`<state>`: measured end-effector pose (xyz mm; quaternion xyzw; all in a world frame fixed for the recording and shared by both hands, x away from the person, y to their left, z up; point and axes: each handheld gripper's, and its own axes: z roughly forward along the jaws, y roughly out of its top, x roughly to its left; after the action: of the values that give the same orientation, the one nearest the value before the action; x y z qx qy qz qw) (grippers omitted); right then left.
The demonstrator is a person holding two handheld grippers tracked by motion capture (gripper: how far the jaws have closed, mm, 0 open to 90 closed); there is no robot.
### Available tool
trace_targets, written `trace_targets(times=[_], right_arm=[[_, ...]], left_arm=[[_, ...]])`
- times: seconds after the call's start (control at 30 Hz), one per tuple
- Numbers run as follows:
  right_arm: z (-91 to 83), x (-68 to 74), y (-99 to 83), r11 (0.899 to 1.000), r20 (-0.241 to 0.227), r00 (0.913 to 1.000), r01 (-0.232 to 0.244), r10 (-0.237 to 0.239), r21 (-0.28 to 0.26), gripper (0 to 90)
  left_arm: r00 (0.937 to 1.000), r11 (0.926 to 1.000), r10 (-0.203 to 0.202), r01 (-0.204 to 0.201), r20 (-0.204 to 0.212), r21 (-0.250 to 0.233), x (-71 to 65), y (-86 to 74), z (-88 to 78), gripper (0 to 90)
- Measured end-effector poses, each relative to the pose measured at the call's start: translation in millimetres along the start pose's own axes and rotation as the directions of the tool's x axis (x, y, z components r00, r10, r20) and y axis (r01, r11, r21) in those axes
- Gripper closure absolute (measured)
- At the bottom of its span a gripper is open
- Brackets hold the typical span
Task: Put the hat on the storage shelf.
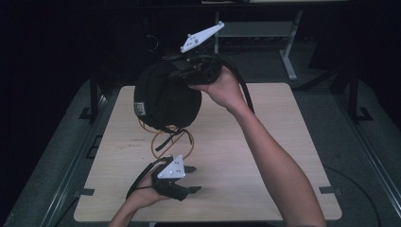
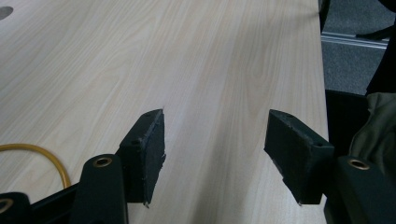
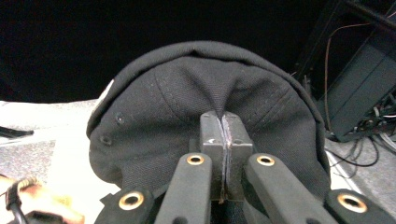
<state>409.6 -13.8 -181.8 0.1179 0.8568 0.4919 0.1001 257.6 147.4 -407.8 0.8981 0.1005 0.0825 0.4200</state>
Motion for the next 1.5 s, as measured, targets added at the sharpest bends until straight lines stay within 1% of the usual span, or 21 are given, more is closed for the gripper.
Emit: trace_targets(times=[0.13,0.17,0.23,0.3,0.43,0.47,0.53,0.6,0.63,0.67,0.7,0.8,0.83,0.93,0.97,1.1,1.17,1.23,1.37,1.4,1.5], right_arm=[[16.4,-2.8,8.1,1.0,-0.004,0.9999,-0.013,0.013,0.018,89.4],[25.9,-4.6,11.3,0.999,-0.013,0.9994,-0.032,0.033,0.027,89.3],[29.4,-5.4,12.0,0.999,-0.013,0.9994,-0.032,0.033,0.032,89.3],[42.1,-6.4,13.9,0.998,-0.009,0.9989,-0.046,0.047,0.042,89.3],[54.3,-6.8,15.0,0.997,-0.011,0.9985,-0.053,0.054,0.051,89.2],[62.8,-7.2,14.8,0.997,-0.005,0.9983,-0.057,0.058,0.055,89.1],[67.4,-6.9,14.5,0.996,0.002,0.9983,-0.057,0.057,0.062,88.9],[76.7,-6.9,13.1,0.995,0.019,0.9976,-0.068,0.067,0.067,84.8],[82.9,-7.2,11.5,0.996,0.029,0.9962,-0.083,0.081,0.042,70.8],[82.9,-7.2,11.5,0.996,0.029,0.9962,-0.083,0.081,0.042,70.8],[85.3,-6.0,10.3,0.995,0.03,0.9954,-0.092,0.091,0.03,65.8],[84.9,-5.2,8.9,0.995,0.035,0.9954,-0.091,0.089,0.033,62.4],[83.5,-4.7,6.1,0.995,0.025,0.9949,-0.098,0.097,0.032,59.1],[82.4,-4.8,3.7,0.994,0.02,0.9949,-0.099,0.099,0.034,55.5],[79.8,-3.4,0.7,0.994,0.008,0.9942,-0.107,0.107,0.03,52.1],[75.3,-2.9,-2.3,0.993,-0.008,0.9931,-0.117,0.117,0.027,48.3],[72.2,-2.8,-4.6,0.992,-0.013,0.9925,-0.121,0.121,0.019,47.5],[68.1,-4.2,-8.6,0.991,-0.016,0.9909,-0.133,0.134,0.024,43.5],[63.1,-7.0,-12.3,0.991,-0.02,0.9904,-0.136,0.136,0.017,40.9],[60.7,-7.3,-13.4,0.989,-0.02,0.9884,-0.15,0.15,0.015,39.5],[55.8,-9.8,-16.5,0.989,-0.02,0.989,-0.147,0.147,0.01,37.8]], left_arm=[[1.0,1.0,0.005,-0.005,0.0,-0.005,-0.5,0.3,-0.3,37.9],[0.9999,0.9999,0.015,-0.015,0.002,-0.004,-0.3,0.6,-0.4,37.9],[1.0,1.0,0.007,-0.007,0.002,-0.004,-0.9,0.4,0.0,37.9],[1.0,0.9999,0.007,-0.007,0.002,-0.008,-0.6,-0.1,0.7,37.9],[0.9999,0.9999,-0.001,0.001,0.012,-0.015,-0.2,-0.5,-0.6,37.9],[0.9999,0.9998,-0.002,0.002,0.016,-0.02,-0.5,-0.2,-1.1,37.9],[0.9999,0.9997,0.001,-0.001,0.015,-0.024,-0.4,0.4,-2.1,37.9],[0.9999,0.9997,0.002,-0.002,0.013,-0.023,0.1,-0.1,-2.7,37.9],[0.9999,0.9998,-0.005,0.005,0.013,-0.021,-0.1,-0.8,-2.7,37.9],[0.9999,0.9997,-0.01,0.01,0.013,-0.023,-0.3,-1.7,-2.7,37.9],[0.9998,0.9997,-0.013,0.013,0.012,-0.021,-0.6,-2.4,-2.8,37.9],[0.9999,0.9997,-0.013,0.013,0.01,-0.022,-0.9,-3.3,-3.3,37.9],[0.9997,0.9991,-0.022,0.022,0.005,-0.036,-2.1,-3.3,-3.5,37.9],[0.9997,0.9987,-0.023,0.023,-0.001,-0.046,-2.6,-2.7,-4.6,37.9],[0.9997,0.9984,-0.023,0.023,-0.007,-0.052,-2.2,-2.1,-5.8,37.6],[0.9997,0.9988,-0.018,0.017,-0.019,-0.045,-1.0,-2.3,-7.0,36.8],[0.9994,0.9989,-0.025,0.024,-0.025,-0.04,-0.5,-3.1,-6.7,35.9],[0.9993,0.999,-0.028,0.027,-0.025,-0.036,0.3,-3.6,-5.9,35.1],[0.9993,0.9991,-0.029,0.028,-0.024,-0.033,0.5,-4.5,-4.6,35.1],[0.9992,0.999,-0.032,0.031,-0.024,-0.031,0.2,-4.7,-4.2,34.7],[0.999,0.9988,-0.04,0.039,-0.023,-0.031,-0.1,-5.7,-2.6,34.2]])
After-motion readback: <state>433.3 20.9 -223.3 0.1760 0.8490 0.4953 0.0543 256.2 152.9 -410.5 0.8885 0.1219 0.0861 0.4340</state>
